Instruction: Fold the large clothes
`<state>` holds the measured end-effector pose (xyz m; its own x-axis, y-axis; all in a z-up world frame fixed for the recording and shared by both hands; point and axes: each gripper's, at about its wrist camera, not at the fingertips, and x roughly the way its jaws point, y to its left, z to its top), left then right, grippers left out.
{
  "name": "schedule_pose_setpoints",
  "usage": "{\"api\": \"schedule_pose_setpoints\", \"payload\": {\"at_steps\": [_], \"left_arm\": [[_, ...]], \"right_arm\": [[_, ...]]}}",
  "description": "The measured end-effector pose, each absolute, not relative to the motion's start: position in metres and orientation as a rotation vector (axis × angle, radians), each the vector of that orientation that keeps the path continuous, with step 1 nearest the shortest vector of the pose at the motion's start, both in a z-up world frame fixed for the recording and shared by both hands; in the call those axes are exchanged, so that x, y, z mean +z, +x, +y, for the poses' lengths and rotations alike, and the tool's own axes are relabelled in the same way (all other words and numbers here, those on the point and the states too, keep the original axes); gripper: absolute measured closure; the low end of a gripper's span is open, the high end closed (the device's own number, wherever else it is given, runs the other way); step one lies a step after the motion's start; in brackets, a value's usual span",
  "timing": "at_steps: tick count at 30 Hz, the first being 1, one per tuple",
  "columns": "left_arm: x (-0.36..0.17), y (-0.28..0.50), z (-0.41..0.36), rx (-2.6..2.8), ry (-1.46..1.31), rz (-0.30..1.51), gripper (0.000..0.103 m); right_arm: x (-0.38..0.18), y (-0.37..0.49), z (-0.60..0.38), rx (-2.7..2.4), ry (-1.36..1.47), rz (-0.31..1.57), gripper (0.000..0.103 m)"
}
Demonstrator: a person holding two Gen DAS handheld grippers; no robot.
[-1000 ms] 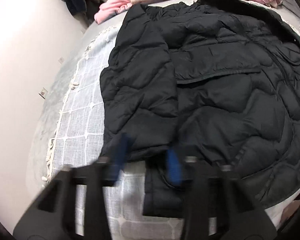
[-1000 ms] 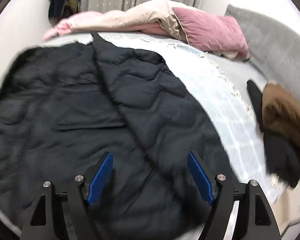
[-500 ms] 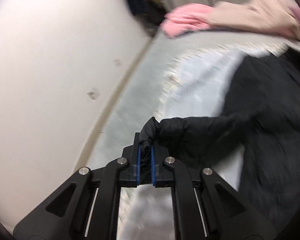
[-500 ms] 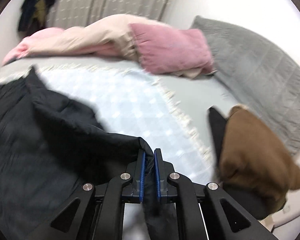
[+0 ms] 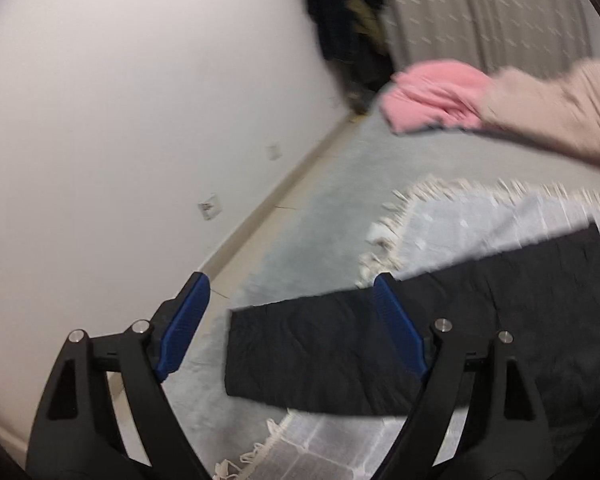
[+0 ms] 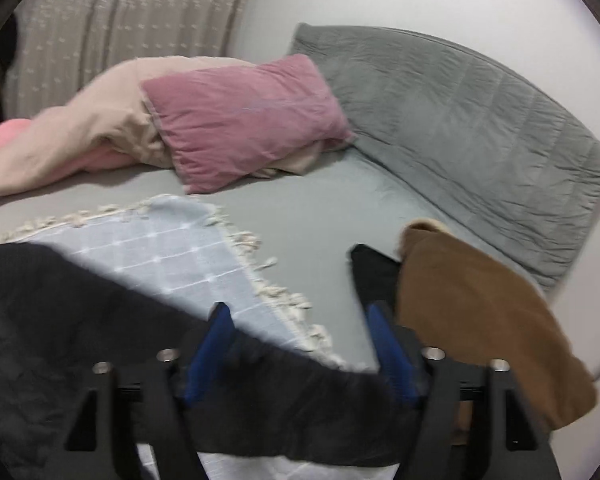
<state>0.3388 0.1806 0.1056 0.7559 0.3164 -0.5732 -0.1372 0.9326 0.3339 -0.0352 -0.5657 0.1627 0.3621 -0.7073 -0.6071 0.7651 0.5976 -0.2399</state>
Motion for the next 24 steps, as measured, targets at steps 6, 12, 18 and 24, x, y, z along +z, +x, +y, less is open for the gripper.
{"api": "schedule_pose_setpoints", "payload": {"at_steps": [6,12,18,24], "left_arm": [[0.053,0.356,0.110,0.069,0.502,0.766,0.019],[0.020,0.404,0.061,-0.040,0.587,0.836,0.019],[-0.017,0.466,0.039,-0.075,0.532,0.922,0.019],[-0.040,0.495,0.033,-0.173,0.344,1.037,0.061]], "right_arm": [[0.154,-0.005,-0.538,-0.817,0.077,0.794,0.029],[0.124,0.061,-0.523,-0.627,0.093,0.879,0.027],[0.063,0.132,-0.523,-0.533,0.093,0.975,0.027],[0.007,0.168,-0.565,-0.607,0.264,1.022,0.027]]}}
